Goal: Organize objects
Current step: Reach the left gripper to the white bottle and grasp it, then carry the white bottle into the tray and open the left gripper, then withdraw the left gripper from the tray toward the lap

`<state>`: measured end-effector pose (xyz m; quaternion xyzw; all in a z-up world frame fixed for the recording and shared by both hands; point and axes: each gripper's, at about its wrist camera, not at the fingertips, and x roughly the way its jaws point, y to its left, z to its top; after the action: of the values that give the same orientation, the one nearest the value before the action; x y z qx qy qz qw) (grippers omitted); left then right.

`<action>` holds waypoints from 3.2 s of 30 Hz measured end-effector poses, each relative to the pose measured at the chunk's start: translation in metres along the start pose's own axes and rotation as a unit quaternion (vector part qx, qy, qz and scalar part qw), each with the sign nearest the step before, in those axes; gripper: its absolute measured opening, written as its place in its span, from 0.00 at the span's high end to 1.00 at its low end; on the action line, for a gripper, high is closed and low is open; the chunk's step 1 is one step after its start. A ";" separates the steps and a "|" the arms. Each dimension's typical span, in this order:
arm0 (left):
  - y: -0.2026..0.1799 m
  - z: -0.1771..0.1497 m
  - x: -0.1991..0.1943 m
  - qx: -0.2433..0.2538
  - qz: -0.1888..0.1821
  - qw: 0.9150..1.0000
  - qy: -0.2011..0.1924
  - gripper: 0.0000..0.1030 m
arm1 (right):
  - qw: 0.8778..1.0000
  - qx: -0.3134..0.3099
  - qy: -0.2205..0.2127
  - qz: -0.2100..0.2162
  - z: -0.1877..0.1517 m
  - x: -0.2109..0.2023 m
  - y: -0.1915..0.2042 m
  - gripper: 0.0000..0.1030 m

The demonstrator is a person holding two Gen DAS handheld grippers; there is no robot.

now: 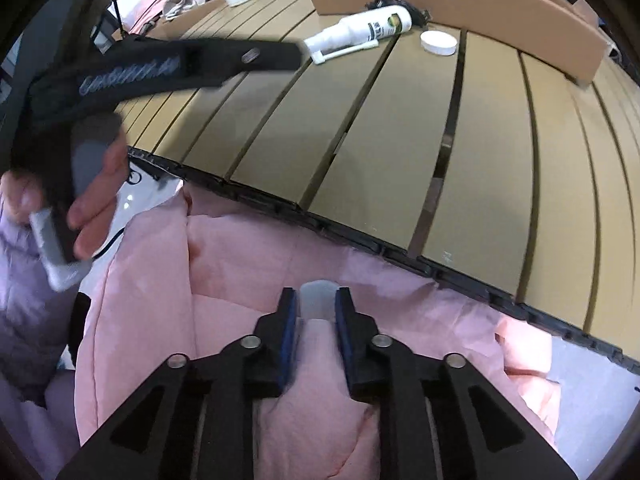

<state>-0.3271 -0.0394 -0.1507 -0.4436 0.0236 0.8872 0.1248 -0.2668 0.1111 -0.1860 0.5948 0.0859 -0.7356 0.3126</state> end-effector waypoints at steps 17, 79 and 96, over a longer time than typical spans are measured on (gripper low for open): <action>-0.001 0.024 0.038 0.003 -0.015 1.000 0.013 0.75 | 0.999 -0.025 0.032 0.002 0.017 0.006 -0.004 0.75; -0.007 0.214 0.092 -0.082 -0.035 0.996 -0.013 0.35 | 0.983 0.140 -0.116 -0.029 0.280 -0.055 -0.229 0.29; -0.018 0.175 -0.150 0.010 0.063 0.995 -0.076 0.01 | 0.967 0.077 -0.199 -0.137 0.173 -0.247 -0.140 0.23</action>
<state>-0.3730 -0.0252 0.0759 -0.3712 0.0506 0.9242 0.0741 -0.4635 0.2236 0.0575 0.4408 0.0458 -0.8796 0.1730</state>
